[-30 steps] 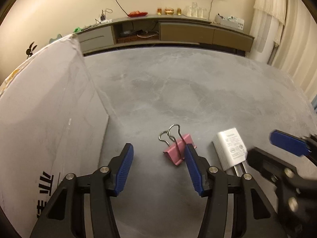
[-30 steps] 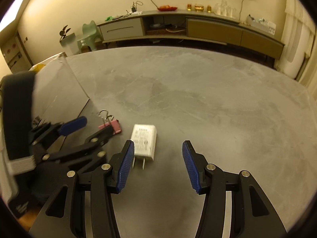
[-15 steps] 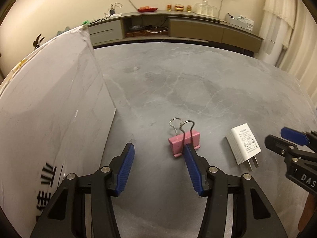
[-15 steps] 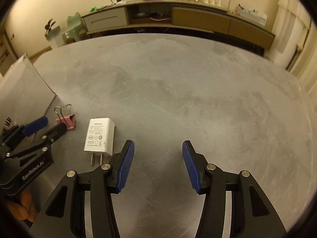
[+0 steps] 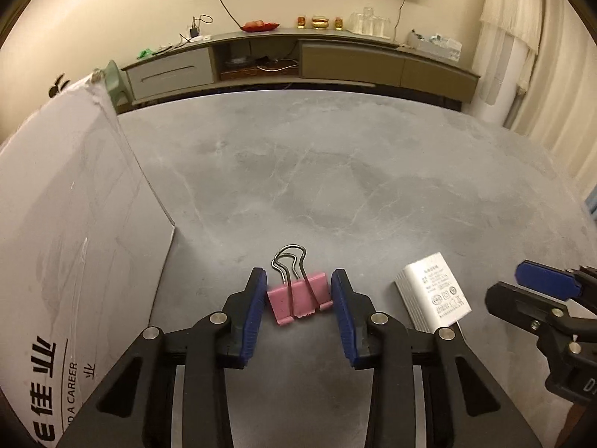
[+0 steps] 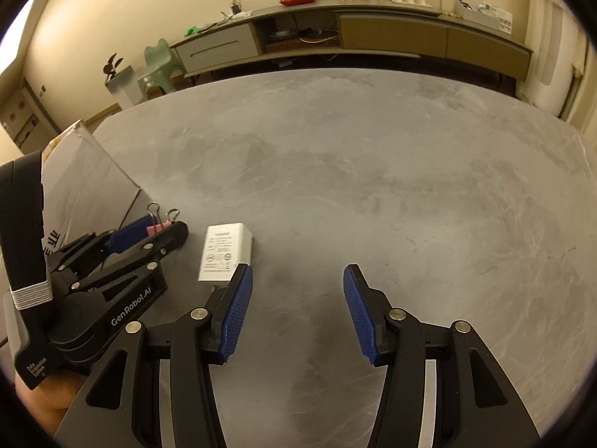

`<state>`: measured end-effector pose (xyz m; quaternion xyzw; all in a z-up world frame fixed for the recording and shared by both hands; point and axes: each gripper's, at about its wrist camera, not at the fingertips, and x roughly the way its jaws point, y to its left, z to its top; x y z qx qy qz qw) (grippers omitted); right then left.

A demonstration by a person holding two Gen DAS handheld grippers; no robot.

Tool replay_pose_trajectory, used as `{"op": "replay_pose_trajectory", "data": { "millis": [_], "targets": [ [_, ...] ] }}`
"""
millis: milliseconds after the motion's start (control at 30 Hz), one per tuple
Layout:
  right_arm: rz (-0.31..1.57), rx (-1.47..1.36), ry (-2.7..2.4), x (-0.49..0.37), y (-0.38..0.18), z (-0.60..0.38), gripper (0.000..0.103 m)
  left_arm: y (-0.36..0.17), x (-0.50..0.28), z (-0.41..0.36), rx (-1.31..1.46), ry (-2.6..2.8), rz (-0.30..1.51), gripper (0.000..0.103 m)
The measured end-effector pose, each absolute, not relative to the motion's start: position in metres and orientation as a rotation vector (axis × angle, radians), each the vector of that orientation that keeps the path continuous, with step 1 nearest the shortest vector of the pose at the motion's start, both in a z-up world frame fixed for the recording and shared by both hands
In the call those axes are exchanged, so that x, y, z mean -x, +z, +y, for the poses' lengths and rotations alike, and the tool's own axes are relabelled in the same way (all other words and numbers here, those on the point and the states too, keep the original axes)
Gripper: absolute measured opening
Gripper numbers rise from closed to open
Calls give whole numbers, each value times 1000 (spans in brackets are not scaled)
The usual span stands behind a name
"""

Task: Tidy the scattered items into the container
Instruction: 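Grasp the pink binder clip with the left gripper while the right gripper grasps the white charger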

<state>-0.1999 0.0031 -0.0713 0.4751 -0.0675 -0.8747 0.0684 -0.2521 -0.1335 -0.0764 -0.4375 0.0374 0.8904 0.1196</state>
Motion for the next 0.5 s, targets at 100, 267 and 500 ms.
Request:
{"op": "replay_pose_trajectory", "data": {
  "millis": [100, 267, 500],
  "targets": [
    [-173, -1413, -2627, 200, -69, -5, 54, -76, 244, -135, 1277, 2573, 124, 37],
    [-103, -1415, -2616, 206, -71, -23, 54, -72, 230, -138, 1275, 2517, 128, 37],
    [28, -1425, -2609, 216, -80, -50, 54, -60, 197, -145, 1280, 2445, 146, 37]
  ]
}}
